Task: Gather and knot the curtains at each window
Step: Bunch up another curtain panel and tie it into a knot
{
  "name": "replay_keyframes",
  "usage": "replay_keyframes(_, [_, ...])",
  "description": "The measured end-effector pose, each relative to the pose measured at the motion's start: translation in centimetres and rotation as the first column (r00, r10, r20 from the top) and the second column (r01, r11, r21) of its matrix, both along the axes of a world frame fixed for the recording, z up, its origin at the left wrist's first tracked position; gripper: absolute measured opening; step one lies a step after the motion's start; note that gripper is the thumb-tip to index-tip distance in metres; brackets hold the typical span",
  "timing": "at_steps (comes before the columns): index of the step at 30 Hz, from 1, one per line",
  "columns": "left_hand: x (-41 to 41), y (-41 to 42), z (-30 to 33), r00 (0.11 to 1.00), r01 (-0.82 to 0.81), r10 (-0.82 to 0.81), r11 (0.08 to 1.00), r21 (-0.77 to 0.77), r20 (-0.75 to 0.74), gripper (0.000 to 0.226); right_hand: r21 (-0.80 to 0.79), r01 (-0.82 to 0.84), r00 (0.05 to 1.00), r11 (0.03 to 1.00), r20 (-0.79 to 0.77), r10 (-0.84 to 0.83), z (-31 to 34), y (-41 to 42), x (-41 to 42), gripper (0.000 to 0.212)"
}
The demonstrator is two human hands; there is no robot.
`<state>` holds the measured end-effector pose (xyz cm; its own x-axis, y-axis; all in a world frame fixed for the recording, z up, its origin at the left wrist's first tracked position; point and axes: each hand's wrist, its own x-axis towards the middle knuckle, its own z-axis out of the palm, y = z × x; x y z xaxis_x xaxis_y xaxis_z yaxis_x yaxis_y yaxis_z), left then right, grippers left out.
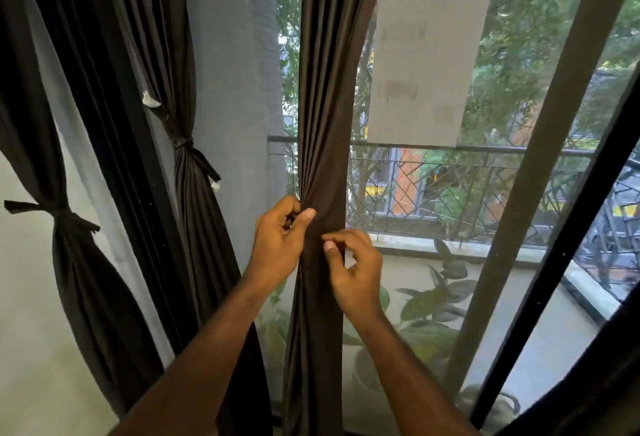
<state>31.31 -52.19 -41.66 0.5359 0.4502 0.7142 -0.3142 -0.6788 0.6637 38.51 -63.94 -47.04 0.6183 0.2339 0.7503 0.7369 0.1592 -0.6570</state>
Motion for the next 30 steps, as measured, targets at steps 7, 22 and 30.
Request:
replay_keyframes(7, [-1.3, 0.3, 0.1, 0.995, 0.095, -0.099, 0.991, -0.096, -0.033, 0.034, 0.212, -0.363, 0.748, 0.907, -0.514, 0.420, 0.8, -0.6, 2.2, 0.032])
replay_keyframes(22, [-2.5, 1.1, -0.2, 0.985, -0.172, 0.172, 0.985, -0.022, 0.001, 0.035, 0.127, -0.048, 0.910, 0.991, -0.404, 0.096, 0.2, -0.5, 4.0, 0.013])
replay_keyframes(30, [-0.9, -0.1, -0.3, 0.888, -0.458, 0.457, 0.863, 0.211, 0.058, 0.032, 0.148, 0.161, 0.976, 0.976, -0.169, -0.136, 0.1, -1.4, 2.5, 0.019])
